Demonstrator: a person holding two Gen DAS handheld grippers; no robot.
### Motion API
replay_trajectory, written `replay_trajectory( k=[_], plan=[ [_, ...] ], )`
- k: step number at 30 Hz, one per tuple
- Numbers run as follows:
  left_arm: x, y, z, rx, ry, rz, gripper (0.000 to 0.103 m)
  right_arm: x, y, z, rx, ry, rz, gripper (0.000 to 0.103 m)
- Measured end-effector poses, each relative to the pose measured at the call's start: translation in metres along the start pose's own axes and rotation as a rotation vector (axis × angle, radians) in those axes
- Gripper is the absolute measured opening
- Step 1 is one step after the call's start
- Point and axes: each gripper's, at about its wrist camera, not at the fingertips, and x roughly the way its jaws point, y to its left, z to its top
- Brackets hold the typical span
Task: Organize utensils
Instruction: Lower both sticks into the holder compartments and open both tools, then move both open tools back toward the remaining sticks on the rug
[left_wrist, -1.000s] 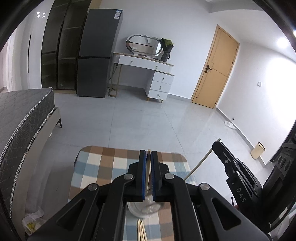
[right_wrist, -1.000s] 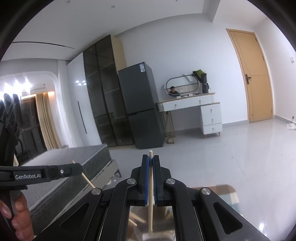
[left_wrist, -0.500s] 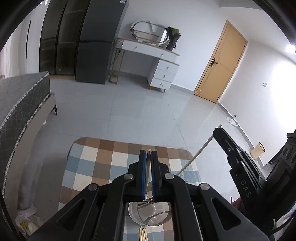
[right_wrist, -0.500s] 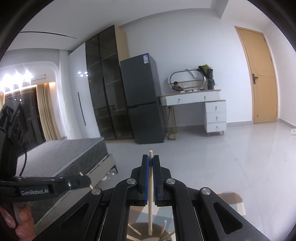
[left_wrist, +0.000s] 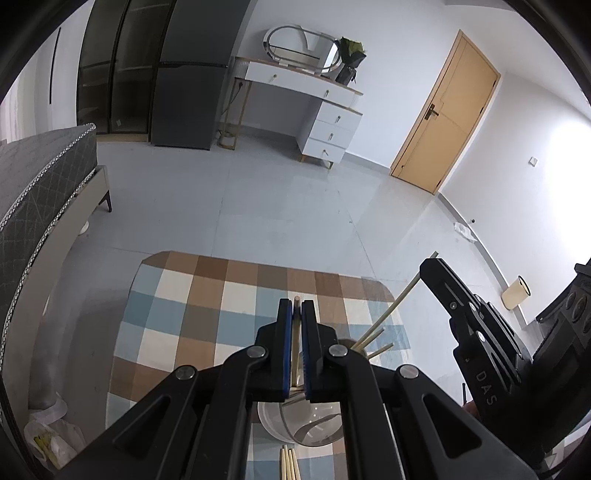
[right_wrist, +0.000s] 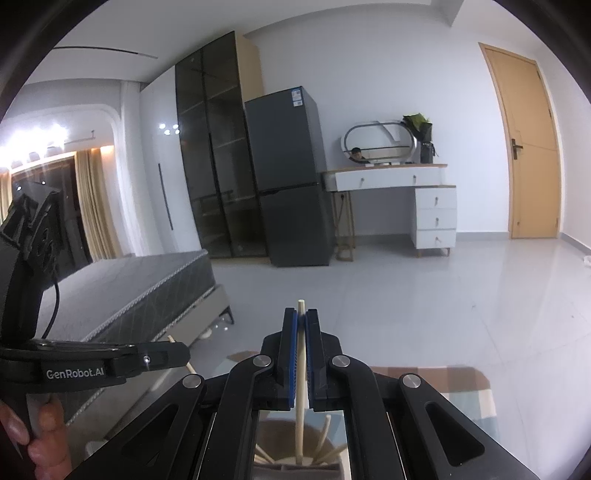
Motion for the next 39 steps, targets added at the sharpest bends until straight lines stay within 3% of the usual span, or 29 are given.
replay_trajectory(
  k=[14,16,18,20,21,23,27,28,30,39],
  plan=[
    [0.017,-0.004,-0.014,0.065,0.13,-0.028,0.001,0.004,-0.01,-0.038,0.032,0.156,0.02,0.006],
    [0.014,-0.006,-0.016,0.068,0.13,-0.023,0.009,0.0,-0.011,-0.042,0.042,0.175,0.018,0.008],
    [0.007,-0.008,-0.018,0.07,0.125,-0.01,0.037,-0.008,-0.013,-0.044,0.051,0.179,0.01,0.014],
    [-0.004,-0.008,-0.02,0.063,0.083,0.0,0.045,-0.018,-0.012,-0.045,0.061,0.166,0.01,0.026],
    [-0.01,-0.009,-0.02,0.061,0.067,0.004,0.046,-0.027,-0.013,-0.044,0.068,0.153,0.008,0.026],
    [-0.019,-0.011,-0.022,0.06,0.054,0.017,0.049,-0.039,-0.013,-0.042,0.078,0.137,-0.004,0.04],
    [-0.04,-0.016,-0.026,0.065,0.019,0.036,0.051,-0.068,-0.01,-0.037,0.09,0.103,-0.028,0.048],
    [-0.047,-0.018,-0.028,0.069,0.005,0.042,0.052,-0.076,-0.009,-0.036,0.093,0.091,-0.038,0.054],
    [-0.057,-0.02,-0.032,0.077,-0.017,0.052,0.061,-0.093,-0.006,-0.033,0.096,0.065,-0.058,0.061],
    [-0.113,-0.028,-0.062,0.106,-0.173,0.121,0.078,-0.15,0.016,-0.03,0.113,-0.009,-0.087,0.084]
  ],
)
